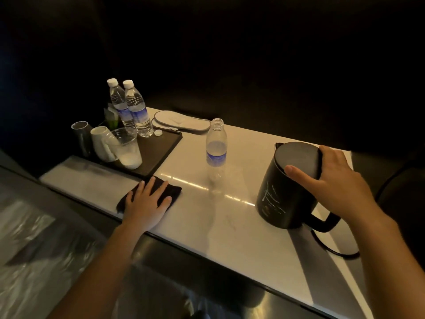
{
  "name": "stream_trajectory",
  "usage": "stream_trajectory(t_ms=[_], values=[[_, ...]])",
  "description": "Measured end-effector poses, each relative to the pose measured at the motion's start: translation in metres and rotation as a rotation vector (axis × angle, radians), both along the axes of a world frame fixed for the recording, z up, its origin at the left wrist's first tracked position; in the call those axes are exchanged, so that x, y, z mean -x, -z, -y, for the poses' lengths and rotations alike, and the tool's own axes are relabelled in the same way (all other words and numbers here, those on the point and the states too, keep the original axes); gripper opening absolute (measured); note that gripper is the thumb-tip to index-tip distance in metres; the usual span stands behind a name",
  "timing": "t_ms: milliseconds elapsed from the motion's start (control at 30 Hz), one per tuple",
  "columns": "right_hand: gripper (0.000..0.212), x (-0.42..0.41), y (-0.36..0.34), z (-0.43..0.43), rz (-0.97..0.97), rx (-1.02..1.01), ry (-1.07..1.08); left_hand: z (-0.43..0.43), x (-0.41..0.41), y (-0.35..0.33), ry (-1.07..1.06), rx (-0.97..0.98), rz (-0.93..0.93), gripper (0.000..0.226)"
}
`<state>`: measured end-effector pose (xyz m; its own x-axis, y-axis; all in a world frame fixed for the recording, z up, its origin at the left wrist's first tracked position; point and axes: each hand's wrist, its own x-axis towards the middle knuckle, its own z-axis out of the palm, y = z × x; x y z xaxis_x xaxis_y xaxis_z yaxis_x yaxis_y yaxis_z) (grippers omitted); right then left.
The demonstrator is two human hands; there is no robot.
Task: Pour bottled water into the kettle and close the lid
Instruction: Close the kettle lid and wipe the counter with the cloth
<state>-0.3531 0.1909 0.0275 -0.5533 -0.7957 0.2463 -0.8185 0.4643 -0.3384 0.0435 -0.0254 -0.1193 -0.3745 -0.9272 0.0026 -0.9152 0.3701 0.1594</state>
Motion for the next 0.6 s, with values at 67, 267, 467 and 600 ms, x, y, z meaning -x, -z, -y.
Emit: stream_trajectory(t_ms=[67,267,467,600], values=[[0.116,-0.003,-0.002,-0.001,0.017,0.01,-0.001,0.003,-0.003,0.012,0.002,-0.031,0.004,0.063],[0.118,-0.01,-0.005,-0.003,0.043,0.027,0.003,-0.006,0.004,0.011,0.009,-0.006,-0.014,0.056],[0.118,-0.019,-0.003,-0.004,0.051,0.076,0.064,-0.063,0.041,-0.002,-0.072,0.143,-0.349,0.031],[0.116,-0.025,-0.002,-0.004,0.041,0.104,0.107,-0.11,0.087,-0.019,0.029,0.045,-0.679,0.028]])
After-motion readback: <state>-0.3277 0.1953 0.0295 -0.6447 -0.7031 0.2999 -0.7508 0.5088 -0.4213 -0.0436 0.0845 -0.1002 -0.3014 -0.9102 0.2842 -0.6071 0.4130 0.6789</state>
